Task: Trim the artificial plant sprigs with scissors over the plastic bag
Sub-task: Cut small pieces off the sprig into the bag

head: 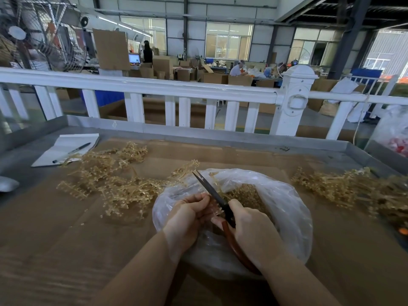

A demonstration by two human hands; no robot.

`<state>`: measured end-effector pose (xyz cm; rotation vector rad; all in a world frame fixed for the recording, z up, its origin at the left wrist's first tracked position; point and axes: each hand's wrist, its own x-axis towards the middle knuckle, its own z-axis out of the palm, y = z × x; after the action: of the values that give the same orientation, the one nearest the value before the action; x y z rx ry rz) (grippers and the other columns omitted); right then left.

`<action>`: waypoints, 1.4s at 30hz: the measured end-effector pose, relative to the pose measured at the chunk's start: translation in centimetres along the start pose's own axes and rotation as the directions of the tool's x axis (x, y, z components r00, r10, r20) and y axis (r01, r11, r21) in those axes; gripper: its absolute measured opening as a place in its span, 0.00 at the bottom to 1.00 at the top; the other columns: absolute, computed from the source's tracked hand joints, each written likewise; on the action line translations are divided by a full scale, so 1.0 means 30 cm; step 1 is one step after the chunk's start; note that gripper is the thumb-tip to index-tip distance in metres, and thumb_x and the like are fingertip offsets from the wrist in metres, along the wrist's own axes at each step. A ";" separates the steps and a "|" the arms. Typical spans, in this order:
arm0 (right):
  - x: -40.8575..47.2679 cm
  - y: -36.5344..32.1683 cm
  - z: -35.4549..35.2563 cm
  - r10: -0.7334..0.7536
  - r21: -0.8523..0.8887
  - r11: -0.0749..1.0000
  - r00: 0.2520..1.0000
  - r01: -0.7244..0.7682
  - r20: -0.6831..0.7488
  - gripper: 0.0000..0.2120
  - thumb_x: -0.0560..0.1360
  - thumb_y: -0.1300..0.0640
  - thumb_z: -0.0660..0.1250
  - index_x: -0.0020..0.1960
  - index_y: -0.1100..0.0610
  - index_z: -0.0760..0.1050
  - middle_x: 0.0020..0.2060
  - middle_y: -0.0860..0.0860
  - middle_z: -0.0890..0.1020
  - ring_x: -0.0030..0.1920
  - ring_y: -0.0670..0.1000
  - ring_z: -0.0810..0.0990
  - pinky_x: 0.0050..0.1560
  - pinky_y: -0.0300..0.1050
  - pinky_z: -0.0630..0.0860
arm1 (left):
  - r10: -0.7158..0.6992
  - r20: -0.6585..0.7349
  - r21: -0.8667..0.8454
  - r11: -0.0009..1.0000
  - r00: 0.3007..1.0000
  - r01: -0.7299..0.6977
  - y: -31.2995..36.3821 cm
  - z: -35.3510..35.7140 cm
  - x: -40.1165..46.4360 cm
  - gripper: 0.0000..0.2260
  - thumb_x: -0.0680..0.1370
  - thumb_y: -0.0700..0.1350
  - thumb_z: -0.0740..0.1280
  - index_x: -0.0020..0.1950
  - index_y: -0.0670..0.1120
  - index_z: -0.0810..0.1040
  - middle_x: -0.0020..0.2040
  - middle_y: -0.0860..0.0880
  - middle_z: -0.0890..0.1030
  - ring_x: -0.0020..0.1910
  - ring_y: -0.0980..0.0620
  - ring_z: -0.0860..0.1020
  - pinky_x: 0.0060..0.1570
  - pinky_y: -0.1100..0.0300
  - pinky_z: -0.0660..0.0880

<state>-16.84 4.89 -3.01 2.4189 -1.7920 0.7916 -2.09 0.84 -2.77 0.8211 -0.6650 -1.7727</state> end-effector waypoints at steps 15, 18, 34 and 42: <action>0.003 -0.002 -0.004 0.008 -0.029 1.000 0.999 -0.009 -0.041 0.19 0.78 0.37 0.54 0.54 0.51 0.70 0.37 0.45 0.79 0.37 0.45 0.78 0.35 0.32 0.68 | -0.023 0.031 0.071 0.997 0.999 0.021 0.000 -0.011 0.007 0.03 0.70 0.32 0.67 0.40 0.38 0.79 0.35 0.41 0.82 0.31 0.48 0.82 0.30 0.61 0.78; -0.001 -0.006 -0.008 0.003 -0.004 1.000 0.998 -0.003 -0.065 0.19 0.77 0.37 0.56 0.53 0.51 0.72 0.34 0.43 0.76 0.33 0.42 0.73 0.32 0.31 0.65 | -0.034 0.026 0.095 0.995 0.999 0.031 0.000 -0.013 0.002 0.03 0.73 0.32 0.66 0.44 0.38 0.78 0.36 0.41 0.82 0.31 0.48 0.82 0.30 0.60 0.78; 0.003 0.041 -0.064 0.346 0.438 0.860 0.930 -0.262 -0.122 0.08 0.75 0.56 0.69 0.46 0.43 0.73 0.39 0.41 0.80 0.43 0.40 0.78 0.41 0.28 0.70 | 0.150 -0.052 -0.097 0.983 0.987 -0.155 0.029 0.030 -0.018 0.05 0.79 0.35 0.61 0.45 0.42 0.74 0.42 0.41 0.83 0.37 0.50 0.84 0.38 0.59 0.82; 0.027 0.022 -0.073 0.499 0.720 0.617 0.866 -0.319 -0.044 0.07 0.73 0.46 0.69 0.45 0.49 0.77 0.38 0.51 0.83 0.37 0.50 0.84 0.39 0.52 0.82 | 0.490 0.258 0.675 0.525 0.832 -0.518 -0.004 0.046 -0.067 0.12 0.76 0.33 0.66 0.42 0.50 0.79 0.43 0.52 0.82 0.46 0.57 0.80 0.50 0.63 0.75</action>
<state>-18.10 4.65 -0.94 2.0411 -2.2689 2.0546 -2.76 2.87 -1.59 0.9740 -1.5300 -0.9409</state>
